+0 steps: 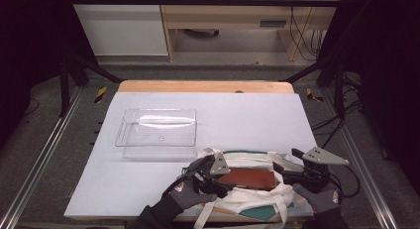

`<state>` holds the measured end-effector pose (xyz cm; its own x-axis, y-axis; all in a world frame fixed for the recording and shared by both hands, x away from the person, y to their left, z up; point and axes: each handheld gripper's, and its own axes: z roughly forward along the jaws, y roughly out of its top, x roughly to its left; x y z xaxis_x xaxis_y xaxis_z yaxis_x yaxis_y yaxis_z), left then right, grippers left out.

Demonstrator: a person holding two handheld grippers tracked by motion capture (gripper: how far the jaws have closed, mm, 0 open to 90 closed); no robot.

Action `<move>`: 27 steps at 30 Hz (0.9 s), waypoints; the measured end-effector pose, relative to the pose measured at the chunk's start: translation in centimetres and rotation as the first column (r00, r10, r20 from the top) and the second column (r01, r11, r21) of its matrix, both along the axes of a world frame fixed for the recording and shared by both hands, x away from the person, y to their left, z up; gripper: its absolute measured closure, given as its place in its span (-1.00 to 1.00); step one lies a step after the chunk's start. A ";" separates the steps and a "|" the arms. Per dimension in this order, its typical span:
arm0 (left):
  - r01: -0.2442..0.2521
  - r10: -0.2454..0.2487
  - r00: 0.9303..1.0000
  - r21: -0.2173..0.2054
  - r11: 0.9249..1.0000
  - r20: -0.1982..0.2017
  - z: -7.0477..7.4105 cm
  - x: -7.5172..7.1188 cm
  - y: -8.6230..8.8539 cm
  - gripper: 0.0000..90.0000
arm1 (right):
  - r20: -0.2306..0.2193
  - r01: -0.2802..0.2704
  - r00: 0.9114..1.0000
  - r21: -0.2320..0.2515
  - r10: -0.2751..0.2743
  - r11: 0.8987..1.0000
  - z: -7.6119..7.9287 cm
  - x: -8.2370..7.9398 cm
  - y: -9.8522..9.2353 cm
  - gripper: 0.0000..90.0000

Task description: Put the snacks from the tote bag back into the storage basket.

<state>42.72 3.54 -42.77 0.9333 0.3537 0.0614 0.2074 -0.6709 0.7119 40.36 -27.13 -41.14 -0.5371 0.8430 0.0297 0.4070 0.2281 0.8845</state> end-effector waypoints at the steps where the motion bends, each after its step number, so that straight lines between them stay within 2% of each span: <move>1: 0.003 -0.003 1.000 0.007 1.000 -0.006 0.0 0.1 0.0 -0.27 | 0.002 0.000 1.000 -0.003 0.000 1.000 0.0 0.0 0.0 -0.62; 5: 0.009 -0.009 1.000 0.004 1.000 -0.002 -0.1 0.3 0.1 -0.31 | 0.000 0.000 1.000 -0.017 0.000 1.000 -0.2 0.1 0.2 -0.65; 7: 0.008 -0.008 1.000 0.010 1.000 0.002 -0.1 0.5 0.0 -0.33 | 0.002 0.001 1.000 -0.023 -0.001 1.000 -0.2 0.1 0.1 -0.65; 12: 0.027 -0.027 0.999 0.032 0.999 -0.021 -0.6 1.1 -0.2 -0.40 | -0.006 0.002 1.000 -0.017 -0.002 1.000 -0.4 0.1 0.1 -0.65; 14: 0.038 -0.037 0.999 0.042 0.998 -0.015 -0.8 1.2 -0.2 -0.41 | -0.008 -0.004 1.000 -0.024 0.004 1.000 -0.4 0.2 0.2 -0.65; 21: 0.048 -0.049 0.997 -0.024 0.999 -0.056 -1.2 1.7 0.6 -0.35 | -0.011 -0.009 1.000 -0.027 0.009 1.000 -0.4 0.2 0.3 -0.63; 24: 0.055 -0.057 0.996 -0.028 0.998 -0.069 -1.1 1.9 0.8 -0.32 | -0.009 -0.005 1.000 -0.028 0.004 1.000 -0.4 0.1 0.2 -0.63; 27: 0.059 -0.061 0.996 -0.025 0.998 -0.064 -1.2 1.8 0.8 -0.32 | -0.009 -0.004 1.000 -0.028 0.003 1.000 -0.4 0.1 0.3 -0.62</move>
